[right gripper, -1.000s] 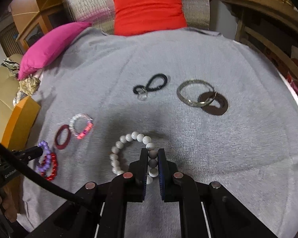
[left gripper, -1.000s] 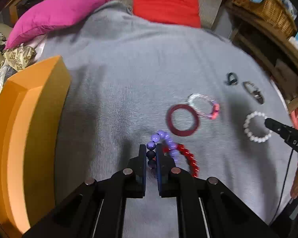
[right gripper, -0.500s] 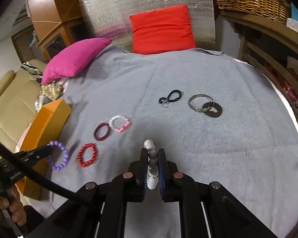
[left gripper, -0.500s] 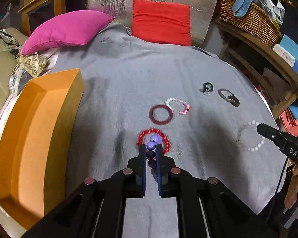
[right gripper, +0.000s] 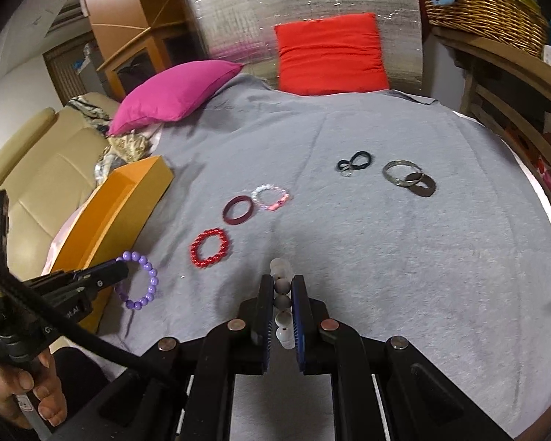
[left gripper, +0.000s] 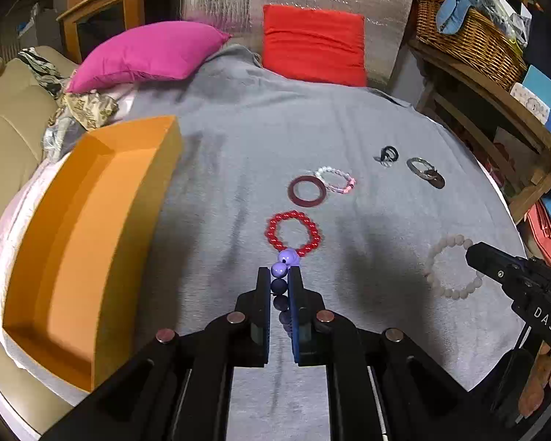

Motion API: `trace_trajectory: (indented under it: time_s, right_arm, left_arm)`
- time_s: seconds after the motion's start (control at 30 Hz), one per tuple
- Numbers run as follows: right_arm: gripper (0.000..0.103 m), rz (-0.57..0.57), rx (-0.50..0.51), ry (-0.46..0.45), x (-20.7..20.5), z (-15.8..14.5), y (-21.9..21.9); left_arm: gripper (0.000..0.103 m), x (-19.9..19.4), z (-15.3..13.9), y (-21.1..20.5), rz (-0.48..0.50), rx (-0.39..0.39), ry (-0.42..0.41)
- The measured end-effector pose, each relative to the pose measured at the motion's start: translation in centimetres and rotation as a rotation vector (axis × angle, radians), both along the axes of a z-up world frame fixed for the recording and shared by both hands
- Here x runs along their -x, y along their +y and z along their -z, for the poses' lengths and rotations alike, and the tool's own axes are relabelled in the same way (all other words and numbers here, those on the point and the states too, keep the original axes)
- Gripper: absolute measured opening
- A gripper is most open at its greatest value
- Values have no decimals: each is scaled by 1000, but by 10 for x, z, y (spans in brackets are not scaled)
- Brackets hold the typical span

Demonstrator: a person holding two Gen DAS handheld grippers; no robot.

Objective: Organize jewelry
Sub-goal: 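Lift both bracelets and carry them over the orange box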

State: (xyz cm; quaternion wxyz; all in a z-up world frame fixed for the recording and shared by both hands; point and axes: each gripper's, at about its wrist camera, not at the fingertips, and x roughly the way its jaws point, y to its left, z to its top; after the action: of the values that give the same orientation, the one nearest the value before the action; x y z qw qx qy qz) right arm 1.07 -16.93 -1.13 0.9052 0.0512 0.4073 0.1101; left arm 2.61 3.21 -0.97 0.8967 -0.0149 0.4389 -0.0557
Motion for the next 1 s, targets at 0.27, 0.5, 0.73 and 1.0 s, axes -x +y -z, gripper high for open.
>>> trace_trajectory:
  time_s: [0.27, 0.5, 0.73, 1.0]
  right_arm:
    - [10, -66, 14, -26, -2, -15, 33]
    - [10, -163, 29, -46, -13, -28, 82]
    - [10, -292, 43, -88, -29, -49, 147]
    - [10, -440, 11, -91, -63, -62, 231]
  left_arm:
    - [9, 7, -17, 36, -73, 33, -43]
    - [9, 10, -31, 93, -195, 52, -84]
    - [9, 7, -32, 163, -353, 27, -97]
    - [9, -4, -3, 218, -481, 12, -33]
